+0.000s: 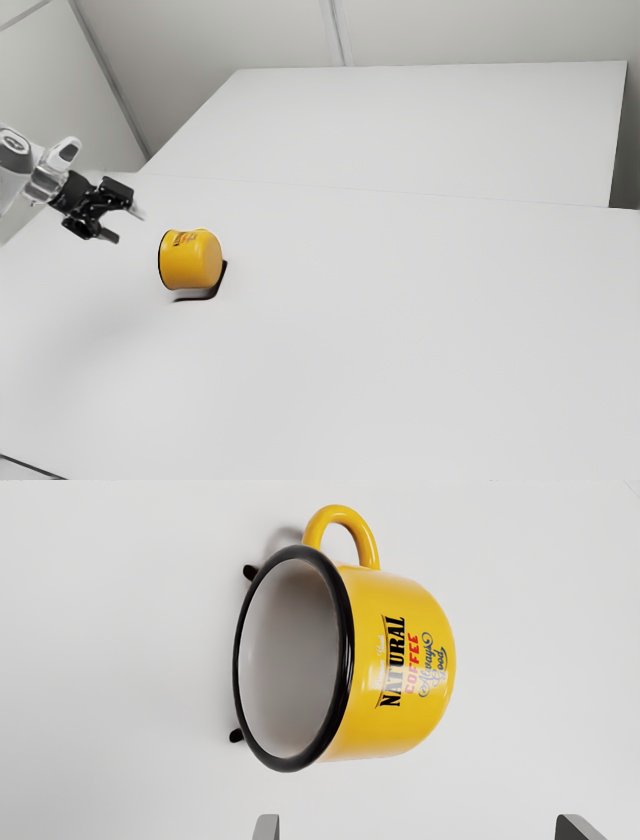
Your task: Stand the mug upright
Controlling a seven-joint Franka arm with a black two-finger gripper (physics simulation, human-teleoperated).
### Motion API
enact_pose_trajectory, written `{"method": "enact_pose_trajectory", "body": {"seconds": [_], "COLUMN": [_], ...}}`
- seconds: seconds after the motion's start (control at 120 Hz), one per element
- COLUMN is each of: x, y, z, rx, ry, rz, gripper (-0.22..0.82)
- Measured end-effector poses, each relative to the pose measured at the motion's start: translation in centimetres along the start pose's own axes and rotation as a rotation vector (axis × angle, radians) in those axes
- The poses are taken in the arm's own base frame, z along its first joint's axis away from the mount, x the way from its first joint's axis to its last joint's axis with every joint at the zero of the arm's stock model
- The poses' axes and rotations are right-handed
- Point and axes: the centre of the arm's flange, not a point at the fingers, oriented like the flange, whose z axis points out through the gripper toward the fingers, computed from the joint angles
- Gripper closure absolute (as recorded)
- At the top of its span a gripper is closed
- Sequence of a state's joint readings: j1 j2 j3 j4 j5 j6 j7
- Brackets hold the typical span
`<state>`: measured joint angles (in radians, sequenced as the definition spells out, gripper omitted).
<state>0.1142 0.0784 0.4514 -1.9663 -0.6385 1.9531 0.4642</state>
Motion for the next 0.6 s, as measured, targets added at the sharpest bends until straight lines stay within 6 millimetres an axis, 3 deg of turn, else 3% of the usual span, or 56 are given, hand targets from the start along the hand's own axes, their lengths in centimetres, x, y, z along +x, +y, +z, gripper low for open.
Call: {"method": "enact_pose_trajectory", "body": {"seconds": [0.117,0.35,0.6], "x": [0.8,2.8,3.0], "y": [-1.1,-4.3,-5.6], "z": [2.3,4.9,7.9], "rx": [-0.057,-0.142,-0.266], "ry": [-0.005,0.001,-0.002], "rz": [0.028,0.088,0.148], "gripper": [0.0,0.0,0.0]}}
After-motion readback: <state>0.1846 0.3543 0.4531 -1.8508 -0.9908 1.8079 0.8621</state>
